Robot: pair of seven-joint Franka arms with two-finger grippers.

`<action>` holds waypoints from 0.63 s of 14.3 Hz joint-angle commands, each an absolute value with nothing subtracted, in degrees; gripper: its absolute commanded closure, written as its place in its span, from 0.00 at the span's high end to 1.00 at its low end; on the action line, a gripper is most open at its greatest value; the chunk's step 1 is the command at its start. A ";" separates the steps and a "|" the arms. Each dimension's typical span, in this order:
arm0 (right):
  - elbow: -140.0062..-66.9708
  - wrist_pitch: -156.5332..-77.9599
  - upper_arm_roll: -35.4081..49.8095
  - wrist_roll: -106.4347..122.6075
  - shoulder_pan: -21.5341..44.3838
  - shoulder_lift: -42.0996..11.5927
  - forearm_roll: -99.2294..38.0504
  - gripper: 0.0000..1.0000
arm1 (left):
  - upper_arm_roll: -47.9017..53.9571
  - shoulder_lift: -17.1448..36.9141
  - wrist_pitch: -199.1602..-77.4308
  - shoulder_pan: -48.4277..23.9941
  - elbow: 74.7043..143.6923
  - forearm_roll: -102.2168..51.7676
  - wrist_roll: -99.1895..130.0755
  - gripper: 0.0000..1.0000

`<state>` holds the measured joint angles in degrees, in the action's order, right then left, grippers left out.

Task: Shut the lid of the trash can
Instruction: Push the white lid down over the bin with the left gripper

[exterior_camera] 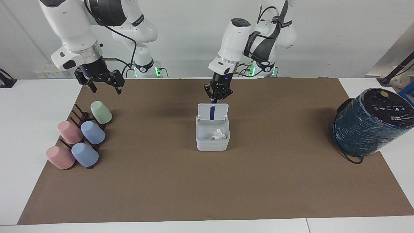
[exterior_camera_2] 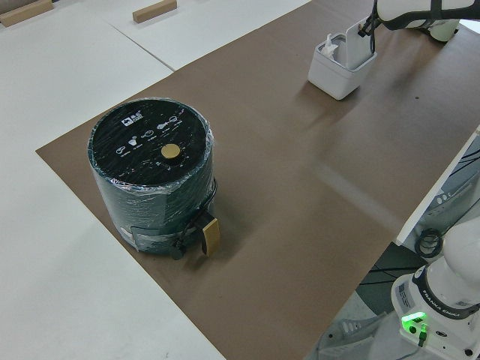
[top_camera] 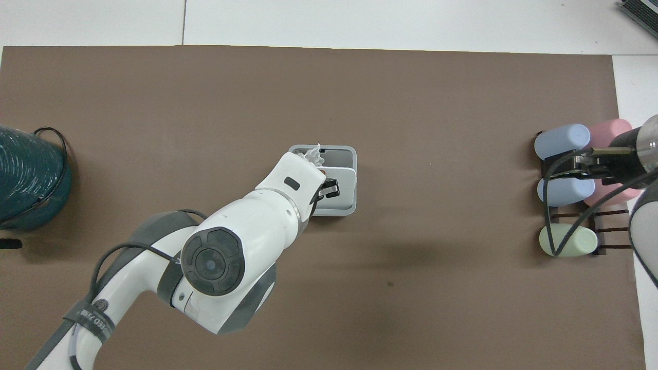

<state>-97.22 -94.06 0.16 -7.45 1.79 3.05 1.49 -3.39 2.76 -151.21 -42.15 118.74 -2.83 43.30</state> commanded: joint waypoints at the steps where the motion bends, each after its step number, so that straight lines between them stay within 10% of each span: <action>1: -97.21 -93.43 0.26 -6.50 1.32 3.34 0.53 1.00 | -3.16 6.23 -153.72 -40.52 115.50 -3.78 43.42 0.02; 9: -97.21 -93.34 0.35 -6.50 1.32 3.34 0.53 1.00 | -3.16 16.34 -156.97 -39.73 109.08 -3.78 43.50 0.02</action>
<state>-97.22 -94.06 0.16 -7.45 1.80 3.05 1.49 -3.41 11.61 -155.83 -40.00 113.11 -3.03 43.30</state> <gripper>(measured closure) 0.000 0.974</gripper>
